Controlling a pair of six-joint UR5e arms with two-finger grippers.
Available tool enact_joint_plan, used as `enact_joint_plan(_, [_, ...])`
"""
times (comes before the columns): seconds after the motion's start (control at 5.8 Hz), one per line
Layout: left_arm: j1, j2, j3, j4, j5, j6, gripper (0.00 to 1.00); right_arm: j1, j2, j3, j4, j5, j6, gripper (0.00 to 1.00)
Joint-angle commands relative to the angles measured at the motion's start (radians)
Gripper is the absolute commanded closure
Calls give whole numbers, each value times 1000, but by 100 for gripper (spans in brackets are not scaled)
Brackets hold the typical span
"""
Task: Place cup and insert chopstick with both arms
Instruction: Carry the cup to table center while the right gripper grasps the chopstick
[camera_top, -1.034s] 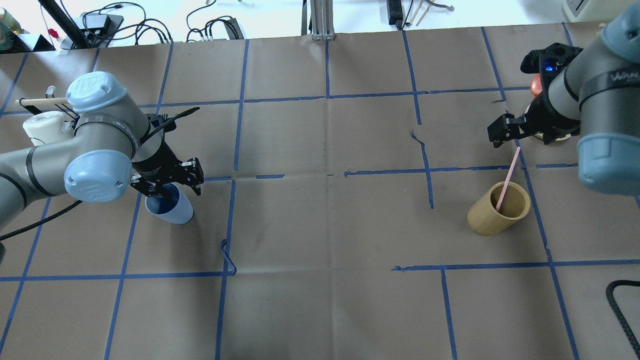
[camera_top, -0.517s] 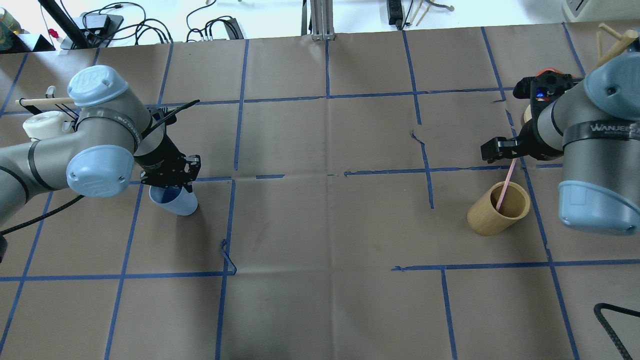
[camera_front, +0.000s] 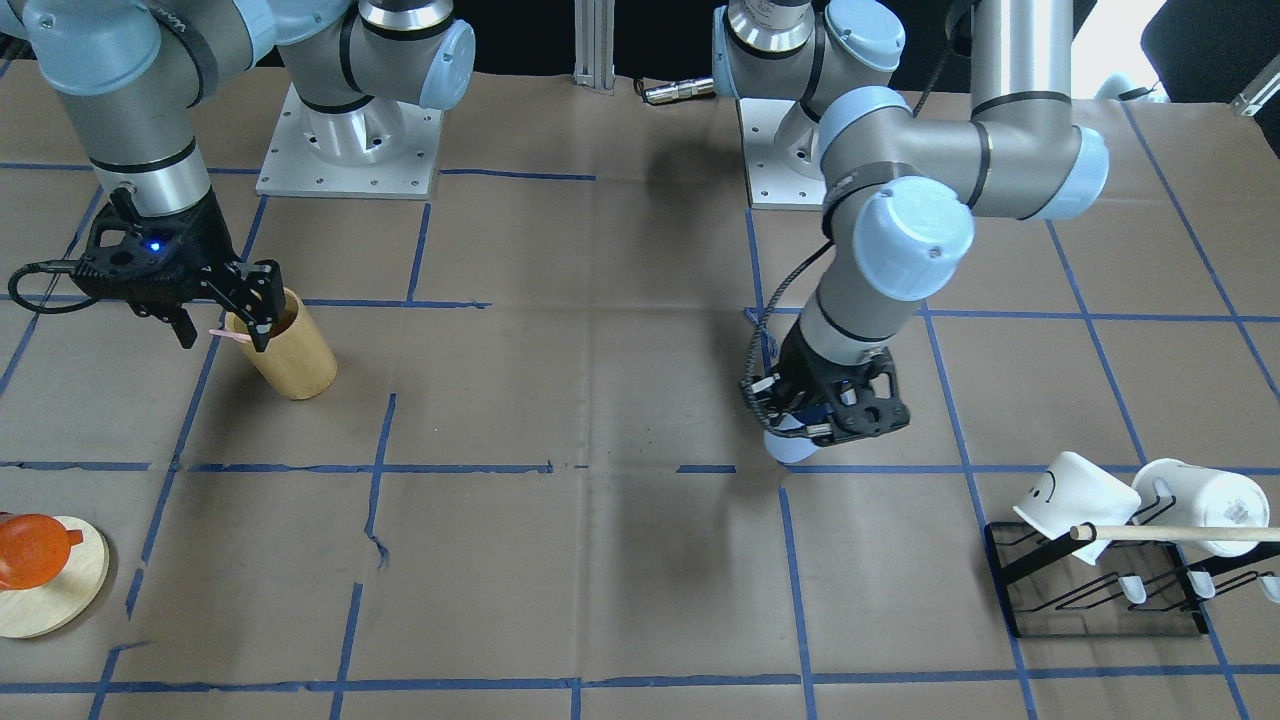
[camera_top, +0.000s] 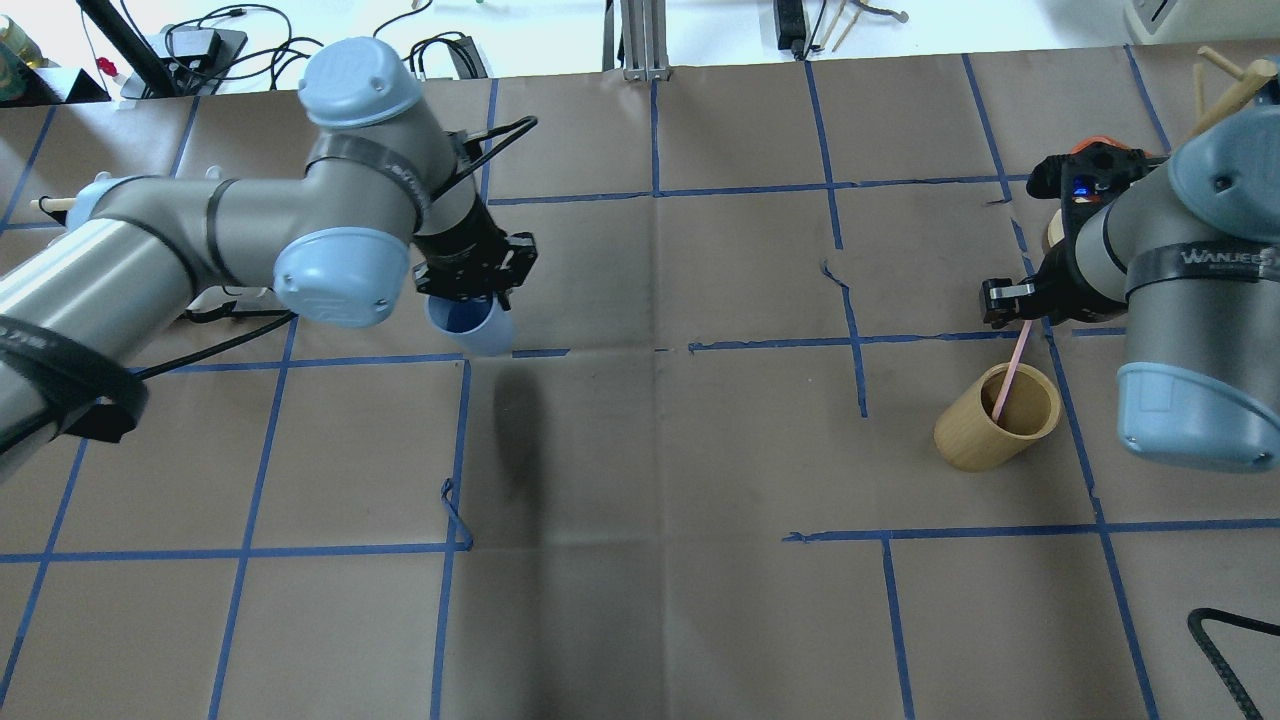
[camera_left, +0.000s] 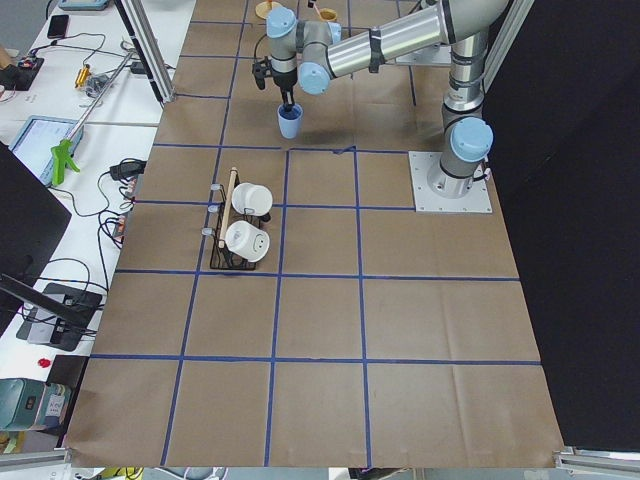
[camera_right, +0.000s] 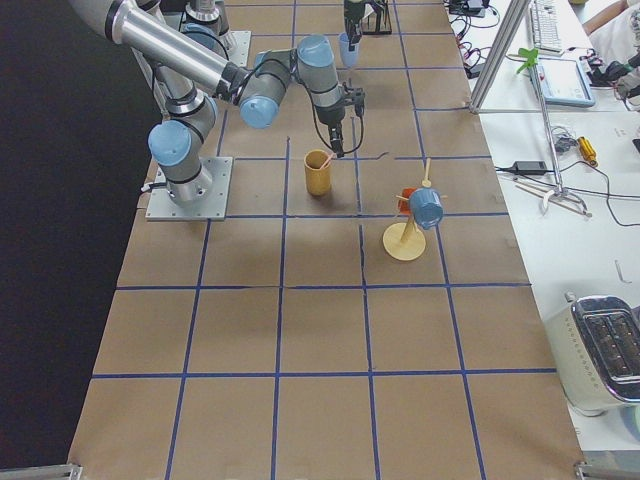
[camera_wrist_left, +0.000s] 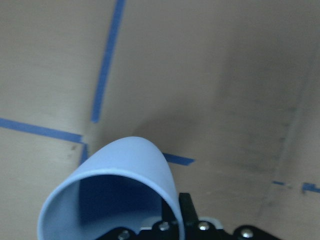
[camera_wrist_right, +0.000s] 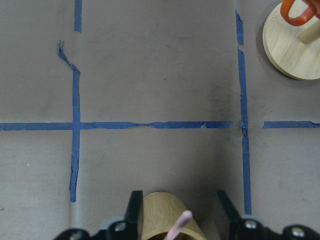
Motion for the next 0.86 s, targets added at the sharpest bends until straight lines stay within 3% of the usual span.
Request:
enact_joint_plan(0.0, [-180, -132, 150, 18, 6, -113, 99, 1, -7, -1, 1, -2, 0, 84])
enact_joint_plan(0.34, [-226, -186, 152, 39, -1, -112, 96, 1, -13, -19, 2, -2, 2, 90])
enact_joint_plan(0.52, [-235, -191, 147, 39, 0, -112, 78, 6, -24, -62, 35, 1, 5, 91])
enact_joint_plan(0.69, [-234, -166, 141, 38, 0, -107, 2, 12, -21, -172, 169, 3, 6, 91])
